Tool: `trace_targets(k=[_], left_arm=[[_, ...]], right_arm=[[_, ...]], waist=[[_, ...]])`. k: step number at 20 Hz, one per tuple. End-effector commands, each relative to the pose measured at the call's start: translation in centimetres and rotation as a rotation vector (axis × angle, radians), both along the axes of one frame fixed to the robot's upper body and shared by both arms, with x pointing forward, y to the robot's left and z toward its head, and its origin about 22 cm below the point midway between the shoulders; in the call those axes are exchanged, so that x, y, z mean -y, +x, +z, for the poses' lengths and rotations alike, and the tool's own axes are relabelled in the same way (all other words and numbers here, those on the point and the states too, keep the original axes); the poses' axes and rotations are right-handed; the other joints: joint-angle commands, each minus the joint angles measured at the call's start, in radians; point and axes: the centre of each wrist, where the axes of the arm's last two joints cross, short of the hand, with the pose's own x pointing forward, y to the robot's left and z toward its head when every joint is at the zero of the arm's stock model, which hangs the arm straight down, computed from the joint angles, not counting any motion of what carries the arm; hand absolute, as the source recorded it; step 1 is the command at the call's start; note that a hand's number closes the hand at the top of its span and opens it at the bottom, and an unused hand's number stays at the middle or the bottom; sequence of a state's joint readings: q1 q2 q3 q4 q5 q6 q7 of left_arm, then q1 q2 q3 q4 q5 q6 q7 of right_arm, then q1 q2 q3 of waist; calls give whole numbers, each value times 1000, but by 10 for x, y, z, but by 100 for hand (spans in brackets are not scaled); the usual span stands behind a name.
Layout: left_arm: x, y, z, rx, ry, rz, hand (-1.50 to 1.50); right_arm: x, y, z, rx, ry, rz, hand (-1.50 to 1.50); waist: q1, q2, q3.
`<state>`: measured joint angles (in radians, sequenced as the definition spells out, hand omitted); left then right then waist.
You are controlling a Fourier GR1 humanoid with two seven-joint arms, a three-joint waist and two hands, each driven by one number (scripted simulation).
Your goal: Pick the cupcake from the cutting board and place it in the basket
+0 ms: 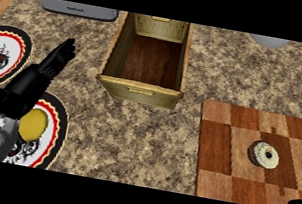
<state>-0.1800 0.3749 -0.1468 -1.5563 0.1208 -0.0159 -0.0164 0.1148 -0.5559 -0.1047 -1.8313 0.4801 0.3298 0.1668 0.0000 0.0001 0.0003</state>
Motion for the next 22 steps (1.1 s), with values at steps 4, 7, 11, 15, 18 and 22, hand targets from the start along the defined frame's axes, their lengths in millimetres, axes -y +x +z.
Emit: trace_targets(k=[4,7,11,15,18,22], left_arm=[[-2,-2,-11,11,0,11,0],[-3,-7,2,-2,-2,7,0],[24,14,3,4,-15,-1,0],[-9,-10,11,-2,11,-2,0],[-9,-2,-3,3,-5,-6,0],[-14,-10,1,7,6,4,0]], right_arm=[[7,21,-20,17,7,21,-150],[-21,7,-32,45,30,33,-150],[11,15,-21,53,55,59,-150],[-10,20,-19,29,38,47,-150],[-20,13,-14,11,-10,38,-150],[-46,11,-34,-12,-49,31,-150]], waist=[[1,0,0],[0,-1,0],[-4,0,0],[1,-1,0],[-2,0,-1],[0,-1,-1]])
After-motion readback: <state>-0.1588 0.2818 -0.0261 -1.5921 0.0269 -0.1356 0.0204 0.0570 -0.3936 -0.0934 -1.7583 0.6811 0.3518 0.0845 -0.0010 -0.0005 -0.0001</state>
